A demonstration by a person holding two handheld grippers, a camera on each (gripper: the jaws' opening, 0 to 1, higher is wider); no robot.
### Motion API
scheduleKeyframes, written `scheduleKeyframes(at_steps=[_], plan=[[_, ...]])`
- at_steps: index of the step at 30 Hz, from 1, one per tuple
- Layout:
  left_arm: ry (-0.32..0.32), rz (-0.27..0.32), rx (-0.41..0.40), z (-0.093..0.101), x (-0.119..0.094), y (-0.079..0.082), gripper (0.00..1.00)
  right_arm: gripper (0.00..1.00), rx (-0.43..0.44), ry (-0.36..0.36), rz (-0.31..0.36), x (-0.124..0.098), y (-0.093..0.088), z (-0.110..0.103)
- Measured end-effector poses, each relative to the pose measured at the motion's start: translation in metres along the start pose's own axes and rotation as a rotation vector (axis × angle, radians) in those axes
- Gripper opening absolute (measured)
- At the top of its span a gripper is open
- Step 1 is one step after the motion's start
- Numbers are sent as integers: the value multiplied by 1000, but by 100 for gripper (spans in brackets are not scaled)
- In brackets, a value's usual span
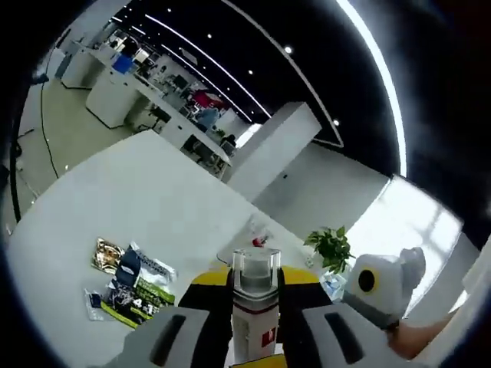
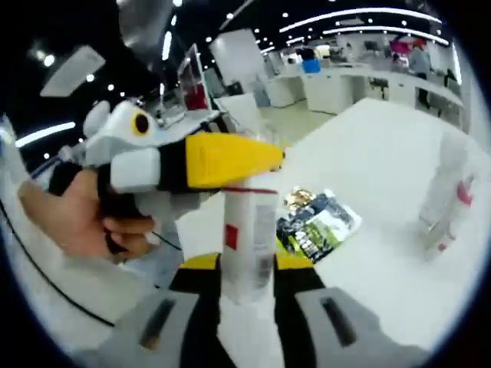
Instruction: Arrange the skincare products in the storage area until every visible bottle or jar stands upright without overlapping.
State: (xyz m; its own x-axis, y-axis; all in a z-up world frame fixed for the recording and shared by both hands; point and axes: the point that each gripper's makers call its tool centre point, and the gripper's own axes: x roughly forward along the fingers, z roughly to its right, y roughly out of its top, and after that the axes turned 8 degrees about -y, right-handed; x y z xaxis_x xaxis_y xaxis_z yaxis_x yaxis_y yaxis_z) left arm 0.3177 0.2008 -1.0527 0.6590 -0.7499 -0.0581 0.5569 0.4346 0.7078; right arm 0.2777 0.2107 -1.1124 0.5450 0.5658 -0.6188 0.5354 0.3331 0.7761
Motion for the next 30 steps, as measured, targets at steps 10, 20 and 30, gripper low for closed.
scheduleKeyframes(at_steps=[10,20,30], plan=[[22,-14,147,13,11,3,21,25,-102,-109,47,-7,20,15],[-224,-48,51,43,-3,-20,21,21,-29,203,59,-46,-3,6],[-278,-180,74,63,6,-48,19,23,-136,208,31,-61,-30,3]])
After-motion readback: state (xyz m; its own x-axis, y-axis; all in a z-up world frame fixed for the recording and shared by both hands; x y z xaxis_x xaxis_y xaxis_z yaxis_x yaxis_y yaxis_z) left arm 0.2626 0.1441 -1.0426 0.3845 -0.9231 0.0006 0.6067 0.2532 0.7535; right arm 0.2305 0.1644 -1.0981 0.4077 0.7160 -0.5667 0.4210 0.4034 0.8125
